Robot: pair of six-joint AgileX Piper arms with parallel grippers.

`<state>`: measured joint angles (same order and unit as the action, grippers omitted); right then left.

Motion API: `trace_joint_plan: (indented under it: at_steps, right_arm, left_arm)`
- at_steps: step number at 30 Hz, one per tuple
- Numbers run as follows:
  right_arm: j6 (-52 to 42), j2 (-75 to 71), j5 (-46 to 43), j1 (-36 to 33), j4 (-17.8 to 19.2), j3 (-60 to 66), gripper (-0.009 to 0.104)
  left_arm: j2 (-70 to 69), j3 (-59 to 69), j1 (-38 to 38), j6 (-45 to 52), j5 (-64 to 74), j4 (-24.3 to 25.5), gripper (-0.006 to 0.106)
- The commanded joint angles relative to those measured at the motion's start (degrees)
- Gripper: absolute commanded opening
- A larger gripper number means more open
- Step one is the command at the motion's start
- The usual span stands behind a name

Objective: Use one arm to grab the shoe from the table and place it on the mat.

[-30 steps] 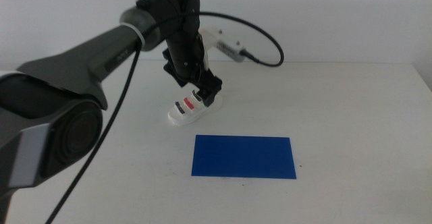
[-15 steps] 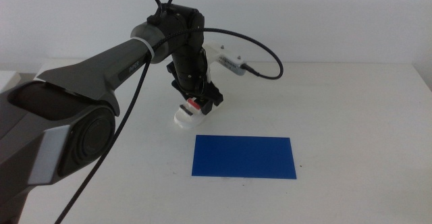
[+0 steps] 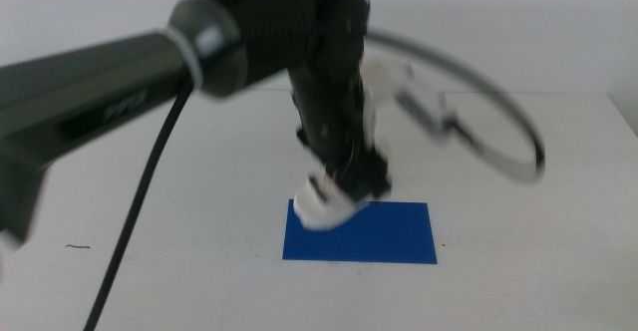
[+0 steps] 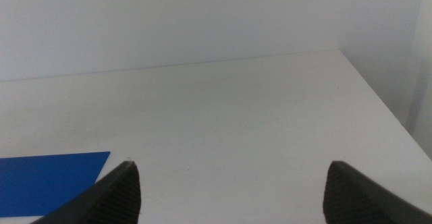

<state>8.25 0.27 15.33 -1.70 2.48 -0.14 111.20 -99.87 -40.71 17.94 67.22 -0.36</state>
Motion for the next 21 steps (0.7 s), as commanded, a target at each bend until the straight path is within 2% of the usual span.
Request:
trace_joint_plan:
  at_steps: [1,8,16,21]
  right_arm:
    - [-0.35,-0.27,-0.37,0.01,0.27,0.14,0.079]
    - [-0.35,-0.27,-0.37,0.01,0.27,0.14,0.079]
    - [-0.35,-0.27,-0.37,0.01,0.27,0.14,0.079]
    - [-0.35,-0.27,-0.37,0.01,0.27,0.14,0.079]
  left_arm:
    - [-3.48,7.44,-1.64,6.70,-4.96,0.36,-0.001]
    - [1.32,11.16,-2.45,22.46,-10.26,3.31,-0.001]
    - [11.55,0.50,-3.30,25.94,-1.69,4.42,-0.001]
    - [13.60,-3.13,-3.30,27.18,-1.99,3.63,-0.001]
